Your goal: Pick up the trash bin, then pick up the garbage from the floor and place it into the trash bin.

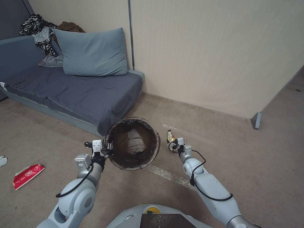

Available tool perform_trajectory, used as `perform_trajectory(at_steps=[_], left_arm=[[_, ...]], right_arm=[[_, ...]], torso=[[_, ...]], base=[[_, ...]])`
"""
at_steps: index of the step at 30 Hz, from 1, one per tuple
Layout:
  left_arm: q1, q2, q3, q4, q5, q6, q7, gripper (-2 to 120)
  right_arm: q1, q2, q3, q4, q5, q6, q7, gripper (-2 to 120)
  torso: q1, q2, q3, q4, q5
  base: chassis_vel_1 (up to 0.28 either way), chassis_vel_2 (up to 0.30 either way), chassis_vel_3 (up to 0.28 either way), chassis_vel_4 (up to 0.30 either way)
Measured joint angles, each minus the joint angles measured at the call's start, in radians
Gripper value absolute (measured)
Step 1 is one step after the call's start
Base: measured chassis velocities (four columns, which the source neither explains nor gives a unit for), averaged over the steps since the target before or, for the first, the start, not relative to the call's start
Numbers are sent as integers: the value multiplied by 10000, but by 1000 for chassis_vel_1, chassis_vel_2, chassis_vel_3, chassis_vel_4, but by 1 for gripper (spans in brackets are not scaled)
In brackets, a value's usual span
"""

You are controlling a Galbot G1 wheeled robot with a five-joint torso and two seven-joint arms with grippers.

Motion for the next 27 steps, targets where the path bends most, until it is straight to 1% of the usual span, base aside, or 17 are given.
perform_trajectory(at_steps=[2, 4, 19, 27], left_arm=[[5, 0, -9, 0, -4, 0, 0, 3], [6, -4, -15, 0, -10, 0, 0, 3], [-100, -11, 133, 47, -19, 0, -11, 3], [-106, -4, 134, 45, -29, 0, -15, 3]], right_arm=[[58, 37, -6, -136, -30, 24, -4, 100], [235, 152, -6, -561, -100, 81, -7, 100], [813, 496, 13, -1886, -339, 262, -82, 100], [963, 554, -27, -2117, -357, 247, -110, 100]], torso=[[0, 0, 0, -1, 0], [0, 0, 0, 0, 0], [0, 0, -1, 0, 1], [0, 0, -1, -1, 2]], base=[[0, 0, 0, 0], [0, 0, 0, 0], [0, 0, 0, 0], [0, 0, 0, 0]])
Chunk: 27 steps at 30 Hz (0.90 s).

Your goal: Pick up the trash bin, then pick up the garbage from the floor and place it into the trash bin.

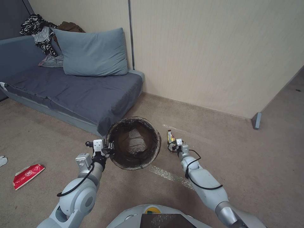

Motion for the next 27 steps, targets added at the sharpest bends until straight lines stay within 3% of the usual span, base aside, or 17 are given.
perform_trajectory(at_steps=[27], left_arm=[[11, 47, -16, -125, -103, -7, -55, 3]], right_arm=[[683, 396, 124, -1359, -259, -310, -215, 100]], torso=[[0, 0, 0, 1, 0]], base=[[0, 0, 0, 0]])
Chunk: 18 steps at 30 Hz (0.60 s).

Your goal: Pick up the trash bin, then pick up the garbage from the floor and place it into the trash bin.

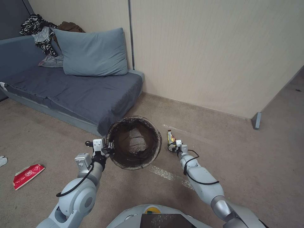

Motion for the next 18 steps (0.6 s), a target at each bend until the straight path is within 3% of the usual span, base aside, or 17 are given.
perform_trajectory(at_steps=[11, 18], left_arm=[[31, 27, -24, -79, -32, 4, -16, 3], [11, 29, -28, -95, -50, 4, -30, 3]], right_arm=[[290, 113, 108, -403, 270, -382, -122, 100], [368, 160, 110, -461, 277, -381, -119, 76]], torso=[[0, 0, 0, 0, 0], [0, 0, 0, 0, 0]], base=[[0, 0, 0, 0], [0, 0, 0, 0]])
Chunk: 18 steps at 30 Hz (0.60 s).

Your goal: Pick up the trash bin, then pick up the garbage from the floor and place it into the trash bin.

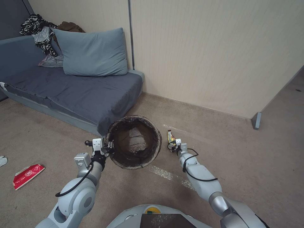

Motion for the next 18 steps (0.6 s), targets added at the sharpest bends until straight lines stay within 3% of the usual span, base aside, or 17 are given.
perform_trajectory(at_steps=[2, 4, 5, 9, 18], left_arm=[[-6, -1, 0, -1, -1, 0, -3, 3], [-16, -3, 2, -3, -5, 0, -13, 3], [-16, -3, 2, -3, -5, 0, -13, 3], [-36, 6, 16, -22, -61, 6, -33, 3], [-106, 66, 10, -51, -215, 17, -72, 3]], right_arm=[[7, 5, 0, -16, 0, 5, -1, 71], [26, 13, 0, -66, -4, 22, -12, 57], [26, 13, 0, -66, -4, 22, -12, 57], [-3, 24, 19, -70, 58, -151, -85, 37], [-113, 67, 19, 81, 182, -398, 24, 8]], torso=[[0, 0, 0, 0, 0], [0, 0, 0, 0, 0], [0, 0, 0, 0, 0], [0, 0, 0, 0, -1], [0, 0, 0, -1, 1]], base=[[0, 0, 0, 0], [0, 0, 0, 0], [0, 0, 0, 0], [0, 0, 0, 0], [0, 0, 0, 0]])
